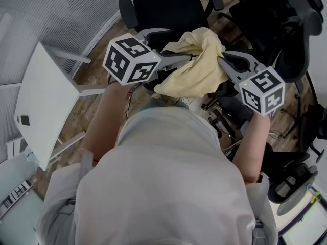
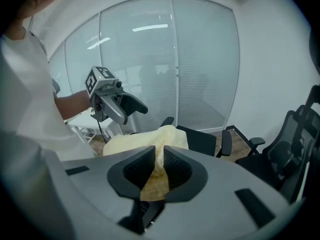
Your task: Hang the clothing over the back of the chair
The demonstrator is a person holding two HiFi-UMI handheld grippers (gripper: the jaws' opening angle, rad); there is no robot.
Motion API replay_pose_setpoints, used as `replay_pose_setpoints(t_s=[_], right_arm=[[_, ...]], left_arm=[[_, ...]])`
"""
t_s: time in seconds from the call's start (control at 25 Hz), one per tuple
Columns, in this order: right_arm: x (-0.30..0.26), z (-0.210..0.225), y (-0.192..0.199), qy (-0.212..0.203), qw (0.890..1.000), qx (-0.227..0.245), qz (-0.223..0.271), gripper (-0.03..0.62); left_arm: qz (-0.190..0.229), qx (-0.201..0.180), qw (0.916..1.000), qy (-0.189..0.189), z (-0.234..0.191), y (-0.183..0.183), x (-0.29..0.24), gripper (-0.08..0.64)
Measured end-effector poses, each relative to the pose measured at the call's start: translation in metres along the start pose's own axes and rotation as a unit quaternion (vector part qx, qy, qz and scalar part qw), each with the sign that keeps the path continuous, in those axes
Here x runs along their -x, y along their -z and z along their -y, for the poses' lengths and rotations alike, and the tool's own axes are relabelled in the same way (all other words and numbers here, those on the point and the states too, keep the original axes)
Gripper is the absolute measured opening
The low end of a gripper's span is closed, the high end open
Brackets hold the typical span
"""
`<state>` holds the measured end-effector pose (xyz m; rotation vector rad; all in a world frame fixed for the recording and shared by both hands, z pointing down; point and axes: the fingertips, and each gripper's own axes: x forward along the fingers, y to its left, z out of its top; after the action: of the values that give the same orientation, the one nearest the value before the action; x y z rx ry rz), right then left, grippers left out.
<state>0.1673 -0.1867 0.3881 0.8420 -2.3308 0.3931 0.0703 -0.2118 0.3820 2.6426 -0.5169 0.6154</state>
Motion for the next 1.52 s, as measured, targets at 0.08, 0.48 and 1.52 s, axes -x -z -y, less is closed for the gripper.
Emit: replay_pose_setpoints(t_s=[0.08, 0.48, 1.52], right_arm=[[0.001, 0.000, -0.001, -0.005, 1.000, -0.004, 0.004, 0.055], [0.017, 0.005, -0.008, 0.004, 1.000, -0.011, 0.024, 0.089], [0.022, 0.010, -0.052, 0.002, 0.984, -0.079, 0.159, 0.021]], left_arm=[[0.004, 0.002, 1.0000, -0.003, -0.002, 0.000, 0.002, 0.382], [0.032, 0.017, 0.9991, -0.022, -0.010, -0.008, 0.013, 0.380], [0.080, 0.003, 0.9930, -0.087, -0.030, -0.020, 0.038, 0.089]])
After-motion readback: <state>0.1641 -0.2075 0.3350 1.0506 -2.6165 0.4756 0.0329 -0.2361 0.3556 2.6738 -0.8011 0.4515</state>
